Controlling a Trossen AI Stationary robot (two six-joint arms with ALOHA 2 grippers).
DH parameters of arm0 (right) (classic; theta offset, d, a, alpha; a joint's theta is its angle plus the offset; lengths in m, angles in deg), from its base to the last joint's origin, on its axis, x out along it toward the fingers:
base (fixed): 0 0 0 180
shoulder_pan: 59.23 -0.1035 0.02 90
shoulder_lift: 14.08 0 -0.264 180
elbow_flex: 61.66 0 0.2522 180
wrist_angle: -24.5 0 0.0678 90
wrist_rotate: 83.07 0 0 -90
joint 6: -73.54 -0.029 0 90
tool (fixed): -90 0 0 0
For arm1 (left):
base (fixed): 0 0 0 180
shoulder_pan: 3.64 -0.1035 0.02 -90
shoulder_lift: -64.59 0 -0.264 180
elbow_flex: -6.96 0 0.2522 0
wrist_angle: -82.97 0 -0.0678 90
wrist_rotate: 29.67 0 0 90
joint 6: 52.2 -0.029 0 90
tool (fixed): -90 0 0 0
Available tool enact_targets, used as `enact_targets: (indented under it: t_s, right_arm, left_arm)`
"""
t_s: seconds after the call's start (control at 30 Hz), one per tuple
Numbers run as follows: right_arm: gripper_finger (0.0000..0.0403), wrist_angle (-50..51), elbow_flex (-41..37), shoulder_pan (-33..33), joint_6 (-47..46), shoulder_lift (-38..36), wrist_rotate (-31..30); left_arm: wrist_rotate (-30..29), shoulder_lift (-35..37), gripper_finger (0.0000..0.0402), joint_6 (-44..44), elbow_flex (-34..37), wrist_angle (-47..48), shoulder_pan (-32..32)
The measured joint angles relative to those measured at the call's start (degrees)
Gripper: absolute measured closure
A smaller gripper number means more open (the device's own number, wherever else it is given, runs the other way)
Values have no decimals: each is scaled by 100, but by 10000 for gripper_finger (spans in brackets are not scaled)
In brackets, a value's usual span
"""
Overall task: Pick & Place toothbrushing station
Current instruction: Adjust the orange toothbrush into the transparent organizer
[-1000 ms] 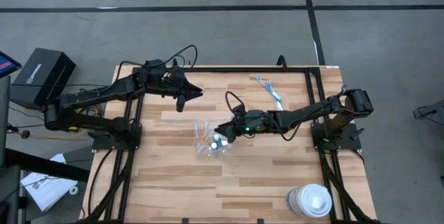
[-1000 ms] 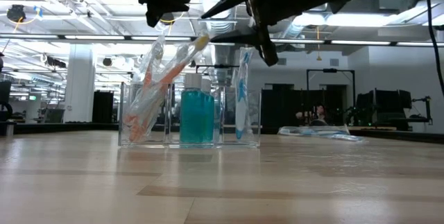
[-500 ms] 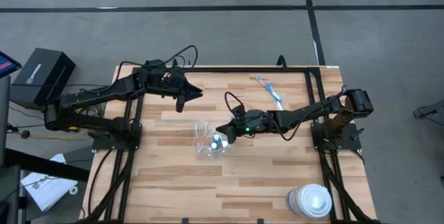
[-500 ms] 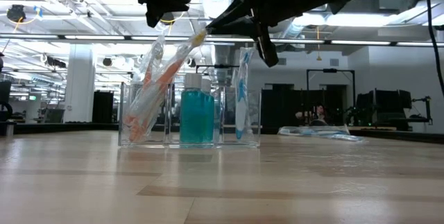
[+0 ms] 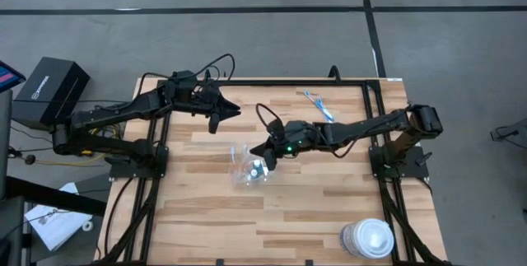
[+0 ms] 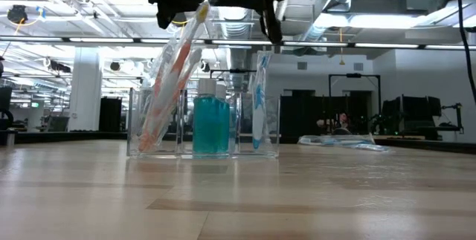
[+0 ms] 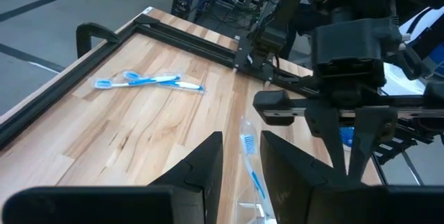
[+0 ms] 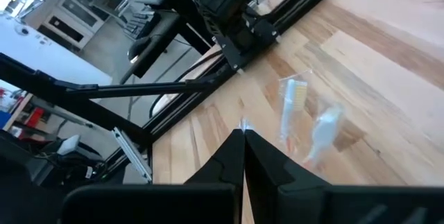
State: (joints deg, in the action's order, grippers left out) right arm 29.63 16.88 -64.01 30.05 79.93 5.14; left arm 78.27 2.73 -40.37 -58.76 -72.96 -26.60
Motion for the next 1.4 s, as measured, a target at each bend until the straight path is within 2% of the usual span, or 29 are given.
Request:
enact_targets:
  t_s: [0.33, 0.67, 0.93, 1.0, 1.13, 1.4]
  right_arm:
    - [403, 28, 1, -9, 3, 3, 246]
    - [403, -539, 246, -55, -197, 940, 756]
    - [402, -394, 541, 2, 97, 1038, 845]
    - [395, -403, 536, -2, 77, 1035, 1047]
    - [340, -425, 536, 7, 15, 1028, 1285]
    - [170, -518, 621, 46, -92, 1026, 1278]
  left_arm:
    - [-2, 0, 309, -64, 0, -20, 0]
    - [48, -1, 309, -68, -2, -18, 0]
    - [156, 2, 309, -69, -3, -9, 0]
    - [189, 2, 309, -85, -4, -11, 0]
    - [195, 2, 309, -87, -4, -7, 0]
    - [195, 2, 309, -87, -2, -2, 0]
